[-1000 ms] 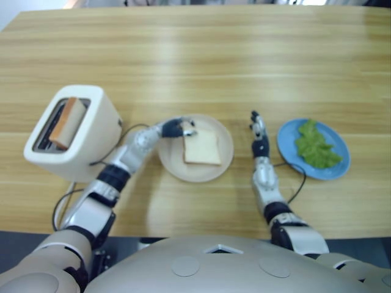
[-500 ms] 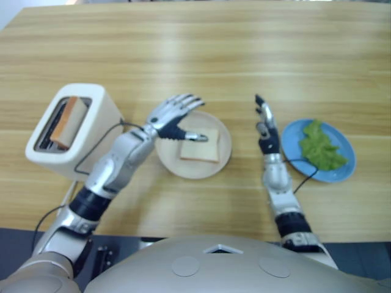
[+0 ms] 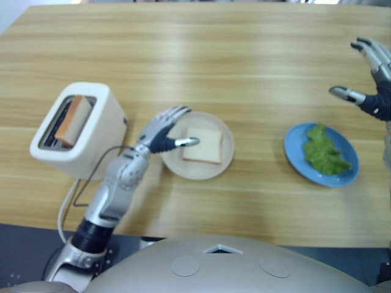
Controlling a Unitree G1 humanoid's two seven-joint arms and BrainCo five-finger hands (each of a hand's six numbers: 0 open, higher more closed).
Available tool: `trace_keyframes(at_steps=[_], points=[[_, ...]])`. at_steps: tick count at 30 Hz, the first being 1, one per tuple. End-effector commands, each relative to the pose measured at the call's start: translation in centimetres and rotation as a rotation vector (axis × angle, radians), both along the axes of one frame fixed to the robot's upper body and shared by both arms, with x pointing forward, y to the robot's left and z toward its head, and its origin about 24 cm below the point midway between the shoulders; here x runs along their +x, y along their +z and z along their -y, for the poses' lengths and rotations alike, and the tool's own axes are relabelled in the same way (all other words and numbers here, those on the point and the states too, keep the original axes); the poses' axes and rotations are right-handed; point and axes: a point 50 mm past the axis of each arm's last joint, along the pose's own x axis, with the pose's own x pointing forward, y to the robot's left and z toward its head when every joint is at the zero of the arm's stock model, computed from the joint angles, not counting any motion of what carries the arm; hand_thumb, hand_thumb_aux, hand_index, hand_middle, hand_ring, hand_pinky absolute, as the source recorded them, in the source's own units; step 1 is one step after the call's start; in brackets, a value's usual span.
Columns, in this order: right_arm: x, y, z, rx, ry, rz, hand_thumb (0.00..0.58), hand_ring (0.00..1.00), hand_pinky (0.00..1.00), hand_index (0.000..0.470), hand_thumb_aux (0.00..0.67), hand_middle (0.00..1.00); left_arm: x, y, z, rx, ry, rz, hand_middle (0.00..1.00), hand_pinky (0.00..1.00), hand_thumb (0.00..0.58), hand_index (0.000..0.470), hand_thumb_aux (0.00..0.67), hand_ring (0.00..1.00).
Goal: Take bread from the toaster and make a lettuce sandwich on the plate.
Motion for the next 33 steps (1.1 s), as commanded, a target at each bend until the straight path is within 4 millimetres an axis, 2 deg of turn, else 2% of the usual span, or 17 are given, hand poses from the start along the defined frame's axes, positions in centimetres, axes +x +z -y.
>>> trace_keyframes(at_steps=[1, 5, 10, 17, 33], points=[[0.0, -6.6, 3.4, -0.095, -0.105, -0.228, 0.0, 0.0, 0.0, 0.0, 0.0, 0.0, -0.7, -0.9, -0.5, -0.088, 0.075, -0.055, 0.0, 0.0, 0.0, 0.0, 0.0, 0.0], [-0.9, -11.0, 5.7, -0.109, -0.196, -0.368, 0.0, 0.0, 0.0, 0.0, 0.0, 0.0, -1.7, -2.0, 0.1, -0.117, 0.078, -0.096, 0.0, 0.0, 0.0, 0.0, 0.0, 0.0], [-1.4, -13.6, 6.2, -0.119, -0.234, -0.442, 0.0, 0.0, 0.0, 0.0, 0.0, 0.0, -2.5, -2.8, 0.7, -0.127, 0.077, -0.122, 0.0, 0.0, 0.0, 0.0, 0.0, 0.0], [-1.8, -14.3, 5.9, -0.192, -0.188, -0.454, 0.0, 0.0, 0.0, 0.0, 0.0, 0.0, -2.2, -2.7, 0.8, -0.133, 0.08, -0.108, 0.0, 0.0, 0.0, 0.0, 0.0, 0.0], [-2.7, -14.5, 5.6, -0.417, -0.124, -0.449, 0.0, 0.0, 0.0, 0.0, 0.0, 0.0, -1.9, -2.8, 0.6, -0.12, 0.091, -0.104, 0.0, 0.0, 0.0, 0.0, 0.0, 0.0]])
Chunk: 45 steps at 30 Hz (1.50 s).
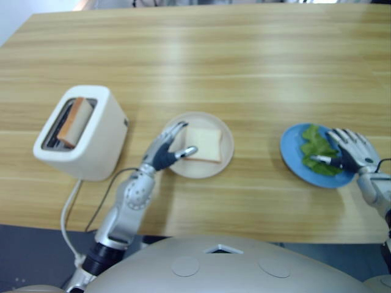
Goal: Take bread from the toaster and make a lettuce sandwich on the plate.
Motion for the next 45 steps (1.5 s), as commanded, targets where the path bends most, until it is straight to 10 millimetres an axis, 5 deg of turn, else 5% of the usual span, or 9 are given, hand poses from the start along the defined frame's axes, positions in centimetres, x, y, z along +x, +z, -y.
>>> trace_keyframes(at_steps=[1, 16, 17, 18, 19, 20, 22, 23, 45], points=[[-0.34, -0.13, -0.19, -0.057, 0.035, -0.016, 0.0, 0.0, 0.0, 0.0, 0.0, 0.0, 0.05, -0.35, -0.1, 0.012, 0.001, -0.018, 0.0, 0.0, 0.0, 0.0, 0.0, 0.0], [-1.2, -0.59, -0.9, -0.147, 0.094, -0.047, 0.0, 0.0, 0.0, 0.0, 0.0, 0.0, 0.12, -0.48, -0.16, 0.017, 0.003, -0.022, 0.0, 0.0, 0.0, 0.0, 0.0, 0.0], [-1.23, -0.64, -0.93, -0.148, 0.095, -0.049, 0.447, 0.18, 0.18, 0.24, 0.349, 0.18, 0.11, -0.5, -0.17, 0.018, 0.003, -0.023, 0.0, 0.0, 0.0, 0.0, 0.0, 0.0], [-1.26, -0.7, -0.96, -0.149, 0.096, -0.051, 0.47, 0.44, 0.44, 0.26, 0.378, 0.44, 0.1, -0.51, -0.19, 0.018, 0.005, -0.023, 0.0, 0.0, 0.0, 0.0, 0.0, 0.0], [-1.27, -0.73, -0.98, -0.15, 0.098, -0.051, 0.47, 0.44, 0.44, 0.26, 0.378, 0.44, 0.11, -0.51, -0.21, 0.018, 0.006, -0.023, 0.0, 0.0, 0.0, 0.0, 0.0, 0.0], [-1.29, -0.73, -0.97, -0.15, 0.099, -0.051, 0.532, 1.0, 1.0, 0.328, 0.478, 1.0, 0.11, -0.5, -0.21, 0.018, 0.007, -0.022, 0.0, 0.0, 0.0, 0.0, 0.0, 0.0], [-1.29, -0.69, -0.97, -0.153, 0.102, -0.047, 0.555, 1.0, 1.0, 0.364, 0.531, 1.0, 0.12, -0.48, -0.23, 0.018, 0.008, -0.021, 0.0, 0.0, 0.0, 0.0, 0.0, 0.0], [-1.28, -0.66, -0.98, -0.155, 0.104, -0.044, 0.58, 1.0, 1.0, 0.453, 0.659, 1.0, 0.11, -0.46, -0.23, 0.018, 0.009, -0.021, 0.0, 0.0, 0.0, 0.0, 0.0, 0.0], [-0.93, -0.36, -0.56, -0.105, 0.084, -0.01, 0.58, 1.0, 1.0, 0.46, 0.67, 1.0, -0.05, -0.7, -0.45, 0.014, 0.022, -0.033, 0.0, 0.0, 0.0, 0.0, 0.0, 0.0]])
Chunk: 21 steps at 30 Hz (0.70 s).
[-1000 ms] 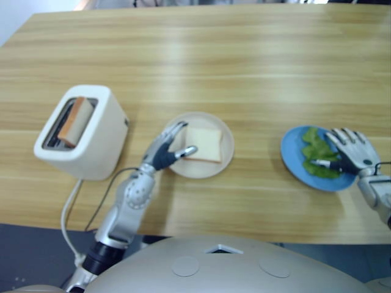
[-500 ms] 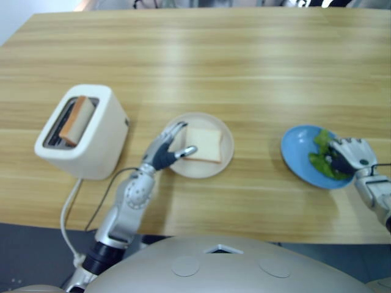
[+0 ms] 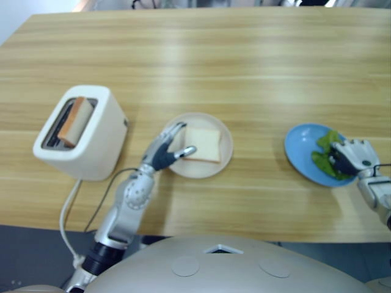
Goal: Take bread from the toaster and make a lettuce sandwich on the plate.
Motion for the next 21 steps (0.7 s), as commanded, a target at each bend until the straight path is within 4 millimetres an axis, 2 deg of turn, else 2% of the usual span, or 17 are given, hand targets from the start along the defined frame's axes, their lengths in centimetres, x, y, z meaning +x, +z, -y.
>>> trace_keyframes(at_steps=[1, 10, 21], points=[[-0.3, -0.4, -0.1, 0.045, -0.003, -0.021, 0.58, 1.0, 1.0, 0.46, 0.67, 1.0, -0.1, -0.5, -0.3, 0.006, 0.014, -0.027, 0.0, 0.0, 0.0, 0.0, 0.0, 0.0], [0.6, 2.5, -0.5, 0.118, 0.039, 0.105, 0.58, 1.0, 1.0, 0.46, 0.67, 1.0, -0.2, -0.8, -0.2, 0.0, 0.021, -0.035, 0.0, 0.0, 0.0, 0.0, 0.0, 0.0], [1.5, 6.2, -2.1, 0.165, 0.095, 0.207, 0.58, 1.0, 1.0, 0.46, 0.67, 1.0, -0.4, -1.2, -0.1, -0.011, 0.028, -0.046, 0.0, 0.0, 0.0, 0.0, 0.0, 0.0]])
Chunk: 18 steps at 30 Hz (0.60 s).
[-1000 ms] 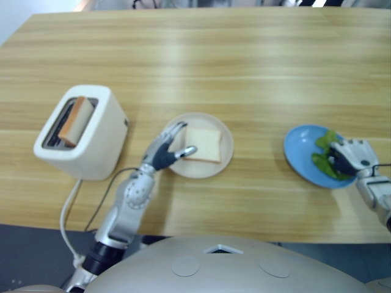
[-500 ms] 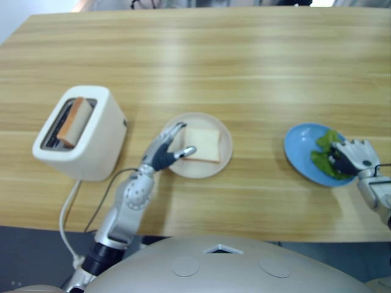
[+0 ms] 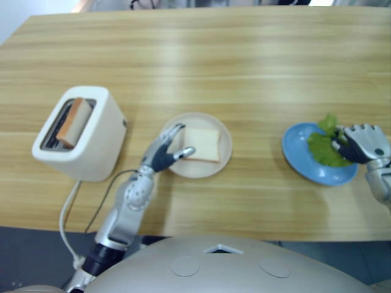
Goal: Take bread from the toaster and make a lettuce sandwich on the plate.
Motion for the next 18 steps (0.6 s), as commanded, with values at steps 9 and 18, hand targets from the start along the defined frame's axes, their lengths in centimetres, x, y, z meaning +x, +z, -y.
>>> trace_keyframes(at_steps=[9, 18], points=[[2.4, 3.6, -5.2, 0.105, 0.152, 0.097, 0.58, 1.0, 1.0, 0.46, 0.67, 1.0, 0.2, -0.4, -1.3, -0.043, 0.069, -0.015, 0.0, 0.0, 0.0, 0.0, 0.0, 0.0], [6.4, 3.4, -15.1, 0.289, 0.402, 0.097, 0.58, 1.0, 1.0, 0.46, 0.67, 1.0, 1.3, 0.8, -3.3, -0.129, 0.154, 0.069, 0.0, 0.0, 0.0, 0.0, 0.0, 0.0]])
